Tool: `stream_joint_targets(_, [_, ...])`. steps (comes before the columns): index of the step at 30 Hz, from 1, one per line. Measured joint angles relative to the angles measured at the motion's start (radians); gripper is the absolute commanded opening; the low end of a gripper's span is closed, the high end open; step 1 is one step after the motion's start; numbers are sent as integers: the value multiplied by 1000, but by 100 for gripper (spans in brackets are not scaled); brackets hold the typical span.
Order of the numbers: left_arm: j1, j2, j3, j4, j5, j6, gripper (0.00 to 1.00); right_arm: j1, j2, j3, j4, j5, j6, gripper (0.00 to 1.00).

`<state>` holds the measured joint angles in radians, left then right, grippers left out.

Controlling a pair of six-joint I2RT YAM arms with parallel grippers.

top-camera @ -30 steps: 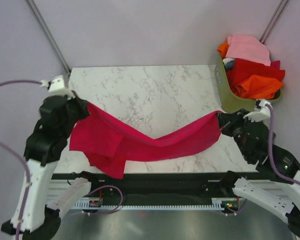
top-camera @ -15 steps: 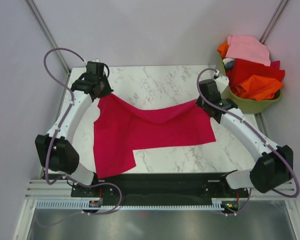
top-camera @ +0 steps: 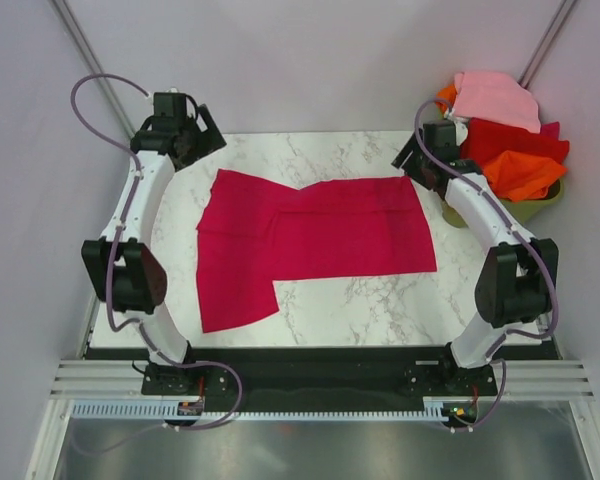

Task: Fold and stack the t-shirts
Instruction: Flatten the tshirt out

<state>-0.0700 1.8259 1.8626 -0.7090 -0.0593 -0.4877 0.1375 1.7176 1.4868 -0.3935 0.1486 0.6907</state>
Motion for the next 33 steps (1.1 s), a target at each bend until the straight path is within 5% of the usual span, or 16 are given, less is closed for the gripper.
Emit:
stream_joint_targets(9, [-4, -531, -690, 58, 18, -95, 89, 9, -328, -522, 54, -37, -6, 58])
stream_joint_targets(14, [-4, -669, -927, 67, 34, -121, 84, 9, -528, -719, 76, 44, 27, 55])
stream_joint_targets(22, [-4, -839, -1156, 76, 8, -230, 81, 8, -616, -874, 87, 105, 69, 50])
stream_joint_targets(33, [-4, -754, -1277, 175, 8, -320, 77, 8, -583, -911, 141, 104, 59, 51])
